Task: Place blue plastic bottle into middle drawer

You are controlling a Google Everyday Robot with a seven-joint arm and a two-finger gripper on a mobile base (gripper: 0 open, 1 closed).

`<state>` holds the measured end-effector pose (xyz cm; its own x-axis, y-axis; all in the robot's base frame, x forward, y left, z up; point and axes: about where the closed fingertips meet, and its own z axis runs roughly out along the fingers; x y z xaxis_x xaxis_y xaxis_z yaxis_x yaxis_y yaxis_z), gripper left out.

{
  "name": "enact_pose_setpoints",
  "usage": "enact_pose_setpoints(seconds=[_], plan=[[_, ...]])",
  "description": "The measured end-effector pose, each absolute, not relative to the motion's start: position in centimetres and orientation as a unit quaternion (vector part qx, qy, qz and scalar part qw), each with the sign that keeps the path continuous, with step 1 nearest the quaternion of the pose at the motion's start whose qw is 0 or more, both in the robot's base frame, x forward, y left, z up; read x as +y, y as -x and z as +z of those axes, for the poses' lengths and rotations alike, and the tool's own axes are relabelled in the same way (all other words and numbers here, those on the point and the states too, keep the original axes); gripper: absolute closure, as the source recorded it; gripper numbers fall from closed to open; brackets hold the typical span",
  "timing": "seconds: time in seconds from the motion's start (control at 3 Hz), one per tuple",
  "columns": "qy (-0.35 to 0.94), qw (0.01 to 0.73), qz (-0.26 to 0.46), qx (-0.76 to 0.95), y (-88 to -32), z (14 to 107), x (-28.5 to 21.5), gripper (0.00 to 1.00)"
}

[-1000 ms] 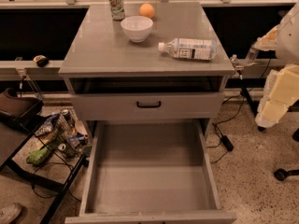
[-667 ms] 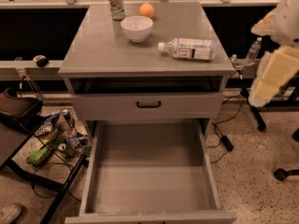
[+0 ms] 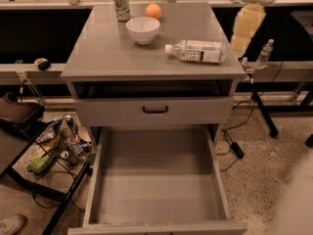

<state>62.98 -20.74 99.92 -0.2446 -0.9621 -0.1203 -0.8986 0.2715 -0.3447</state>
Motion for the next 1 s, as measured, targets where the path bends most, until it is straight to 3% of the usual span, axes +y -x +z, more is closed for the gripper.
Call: enact_pose_setpoints(seconds=[0.33, 1.0], plan=[[0.601, 0.126, -0.121, 0.78, -68.8, 98.1, -19.0, 0.0], [0.597, 0.176, -0.119, 0.773, -76.2, 96.2, -14.5, 0.0]])
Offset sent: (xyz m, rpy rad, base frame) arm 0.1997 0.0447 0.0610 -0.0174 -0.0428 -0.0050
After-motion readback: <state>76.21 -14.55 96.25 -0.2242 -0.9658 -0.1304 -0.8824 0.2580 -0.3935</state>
